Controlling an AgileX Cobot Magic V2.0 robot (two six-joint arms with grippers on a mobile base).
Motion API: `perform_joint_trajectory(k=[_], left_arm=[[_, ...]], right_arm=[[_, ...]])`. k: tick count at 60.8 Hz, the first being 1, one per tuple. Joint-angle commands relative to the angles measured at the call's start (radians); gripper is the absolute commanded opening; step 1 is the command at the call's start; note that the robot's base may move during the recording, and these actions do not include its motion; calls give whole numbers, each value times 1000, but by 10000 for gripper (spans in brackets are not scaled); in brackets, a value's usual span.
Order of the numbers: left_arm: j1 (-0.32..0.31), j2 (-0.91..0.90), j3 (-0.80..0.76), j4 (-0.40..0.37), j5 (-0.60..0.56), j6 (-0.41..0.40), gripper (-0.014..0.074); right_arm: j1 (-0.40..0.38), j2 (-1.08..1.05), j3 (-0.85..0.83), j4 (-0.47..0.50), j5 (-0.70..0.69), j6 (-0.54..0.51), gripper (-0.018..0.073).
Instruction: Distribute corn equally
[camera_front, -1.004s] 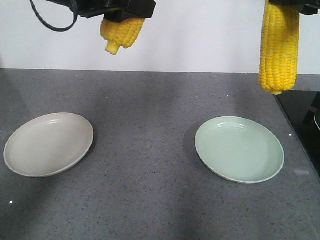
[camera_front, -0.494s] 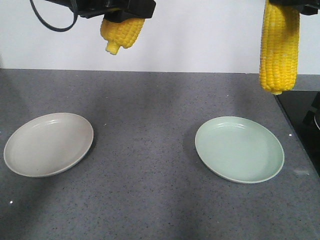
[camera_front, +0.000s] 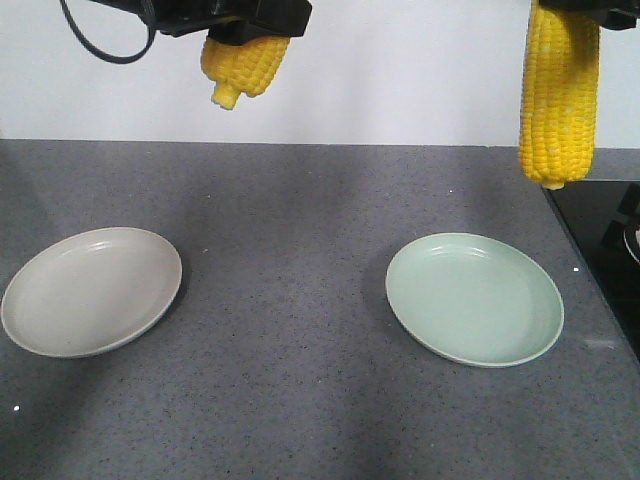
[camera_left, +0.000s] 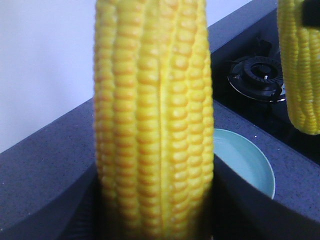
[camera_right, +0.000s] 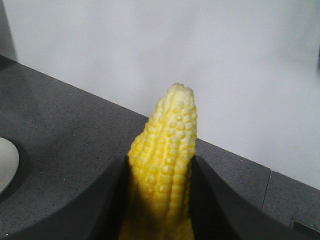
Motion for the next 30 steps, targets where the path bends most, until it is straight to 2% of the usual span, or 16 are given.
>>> perform_joint_trajectory(k=[1,30], left_arm=[[-1,-37,-32,-20,-67,-9,-6],[-1,-37,-32,-20,-67,-9,-6]], right_arm=[[-3,-28,-30,19,-67,-6,-5],[-3,-28,-30,19,-67,-6,-5]])
